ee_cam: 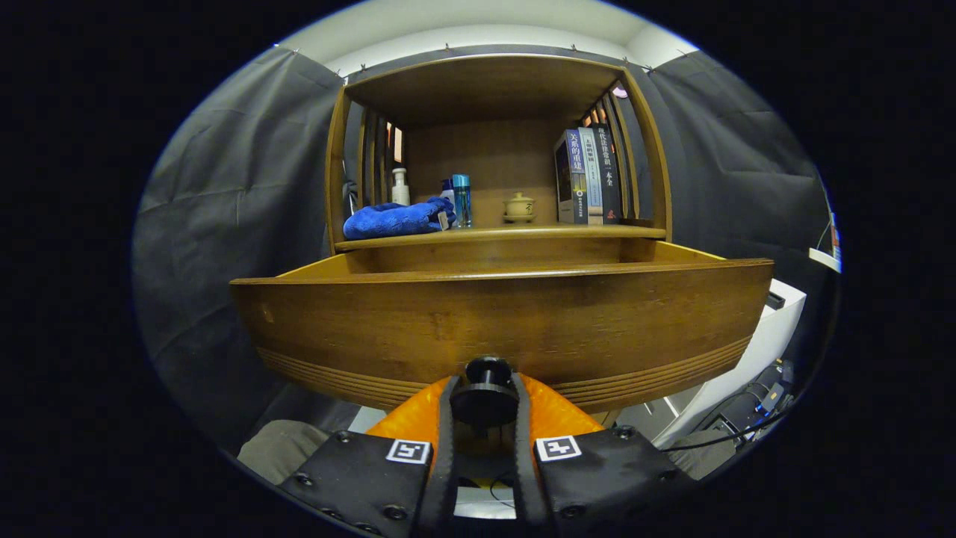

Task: Pull open the drawer, take out the items inside it, and place them on the countertop above the cabinet.

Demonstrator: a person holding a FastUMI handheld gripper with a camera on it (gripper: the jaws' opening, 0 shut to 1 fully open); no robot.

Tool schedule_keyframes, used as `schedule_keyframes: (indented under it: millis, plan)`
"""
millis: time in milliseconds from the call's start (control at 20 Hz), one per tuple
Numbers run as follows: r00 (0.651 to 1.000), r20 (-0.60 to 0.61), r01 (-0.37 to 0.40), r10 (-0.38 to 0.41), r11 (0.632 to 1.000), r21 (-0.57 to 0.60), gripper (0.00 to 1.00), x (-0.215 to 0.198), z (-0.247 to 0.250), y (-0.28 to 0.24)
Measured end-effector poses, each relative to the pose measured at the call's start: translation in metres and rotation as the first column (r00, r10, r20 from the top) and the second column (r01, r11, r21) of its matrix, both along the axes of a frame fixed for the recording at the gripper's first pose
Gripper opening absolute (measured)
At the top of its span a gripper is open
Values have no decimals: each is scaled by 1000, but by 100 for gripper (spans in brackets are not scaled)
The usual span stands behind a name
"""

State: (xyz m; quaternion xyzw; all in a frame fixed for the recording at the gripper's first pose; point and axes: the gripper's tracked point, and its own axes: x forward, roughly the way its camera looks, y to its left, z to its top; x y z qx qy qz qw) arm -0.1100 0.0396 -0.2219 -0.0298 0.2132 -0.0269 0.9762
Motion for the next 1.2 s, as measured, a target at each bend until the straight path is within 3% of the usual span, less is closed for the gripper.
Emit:
schedule_keyframes:
  millis: [500,750,850,950,1100,1200]
  plan:
    - [1000,-16,12,-12,1000,-11,39,-13,-7,-3]
    - [1000,-10,-15,15,1000,-10,55,-13,-6,7]
    - [999,-5,-46,46,999,-26,76,-19,-1,13]
    - [995,61,-78,79,997,-18,97,-25,32,22]
    - [960,244,-125,137,990,-63,98,5,134,32]
    - [941,283,-159,187,980,-121,98,41,205,38]
